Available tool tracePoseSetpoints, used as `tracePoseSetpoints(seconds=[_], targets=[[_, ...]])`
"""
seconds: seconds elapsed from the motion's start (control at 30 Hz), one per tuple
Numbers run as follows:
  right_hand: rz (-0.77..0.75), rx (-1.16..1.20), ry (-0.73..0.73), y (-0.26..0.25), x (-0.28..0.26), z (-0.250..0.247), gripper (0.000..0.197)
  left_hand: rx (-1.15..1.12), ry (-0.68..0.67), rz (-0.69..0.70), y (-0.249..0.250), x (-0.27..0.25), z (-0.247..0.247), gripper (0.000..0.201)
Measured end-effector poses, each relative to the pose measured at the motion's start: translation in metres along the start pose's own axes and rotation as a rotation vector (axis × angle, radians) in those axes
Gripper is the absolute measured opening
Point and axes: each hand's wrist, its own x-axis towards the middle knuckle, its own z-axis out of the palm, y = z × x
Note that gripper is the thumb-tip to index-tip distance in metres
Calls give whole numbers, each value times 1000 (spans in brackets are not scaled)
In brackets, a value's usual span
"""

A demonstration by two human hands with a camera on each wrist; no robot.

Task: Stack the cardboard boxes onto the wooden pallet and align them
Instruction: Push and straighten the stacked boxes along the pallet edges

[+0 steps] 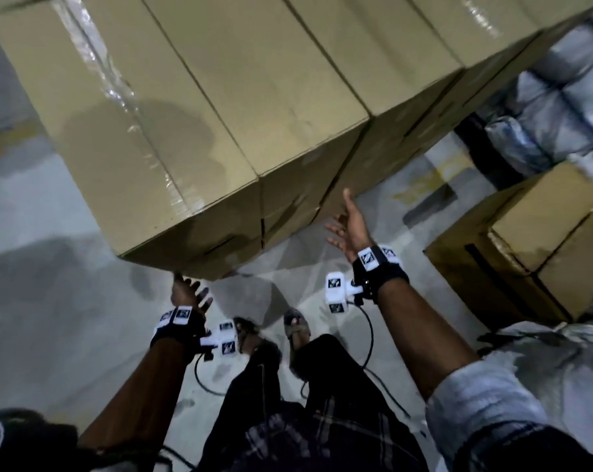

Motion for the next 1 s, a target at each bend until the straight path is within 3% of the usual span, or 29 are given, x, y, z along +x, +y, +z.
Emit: tracePoseSetpoints(seconds=[0.1,0.17,0.3,0.4,0.47,0.53,0.73,0.9,1.0], targets=[[34,22,27,1,-8,-36,77,244,-140,-14,-13,-26,22,36],[43,32,50,-3,-12,-63,76,490,-246,52,-17,-48,47,27],[36,41,47,-16,-11,-113,73,1073,-461,567,-31,-82,98,49],[34,51,16,-32,-4,-153,71,1294,-633,768,-32,-133,150,40],[36,60,-5,-43,3,-177,70,1365,-680,926,-29,-163,187,51],[41,59,-33,-56,11,-205,69,1396,-663,1036,-29,-186,225,55],[31,43,-59,-96,45,-276,69,1339,-512,1199,-33,-246,335,32],[24,99,-60,-131,77,-297,69,1411,-488,1377,-24,-290,412,46],[51,152,-46,-152,99,-294,70,1468,-380,1445,-14,-298,460,45]])
